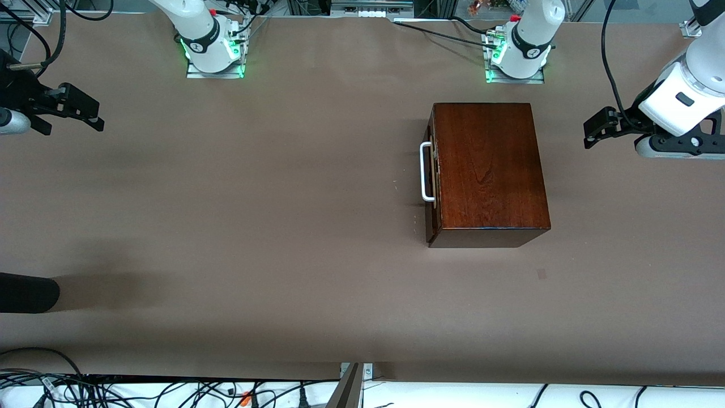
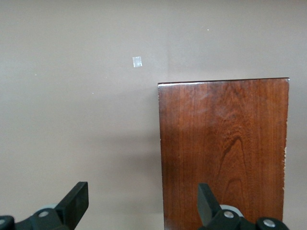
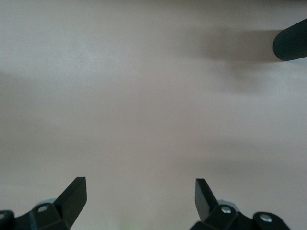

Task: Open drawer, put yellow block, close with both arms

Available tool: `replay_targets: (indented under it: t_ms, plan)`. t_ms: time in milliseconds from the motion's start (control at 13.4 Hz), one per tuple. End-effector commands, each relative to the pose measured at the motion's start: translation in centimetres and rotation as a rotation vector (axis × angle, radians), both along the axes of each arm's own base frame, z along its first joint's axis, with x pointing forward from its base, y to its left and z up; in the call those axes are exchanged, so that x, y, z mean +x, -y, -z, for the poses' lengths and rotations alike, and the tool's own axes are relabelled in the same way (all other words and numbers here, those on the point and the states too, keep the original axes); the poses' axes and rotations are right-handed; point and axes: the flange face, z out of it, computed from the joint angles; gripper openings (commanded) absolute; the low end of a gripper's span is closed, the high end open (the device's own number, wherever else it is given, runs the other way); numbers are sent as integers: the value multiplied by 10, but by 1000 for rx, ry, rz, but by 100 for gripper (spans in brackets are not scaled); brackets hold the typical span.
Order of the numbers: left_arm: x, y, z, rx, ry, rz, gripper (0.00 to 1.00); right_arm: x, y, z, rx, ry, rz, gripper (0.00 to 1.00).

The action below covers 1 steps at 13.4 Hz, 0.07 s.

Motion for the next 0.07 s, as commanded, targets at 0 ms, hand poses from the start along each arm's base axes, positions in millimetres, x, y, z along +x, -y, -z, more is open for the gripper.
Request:
replay_targets:
  t_ms: [0]
  plan:
    - [-5, 2, -3, -24, 9, -9, 100, 2, 3, -5, -4, 10, 5, 100]
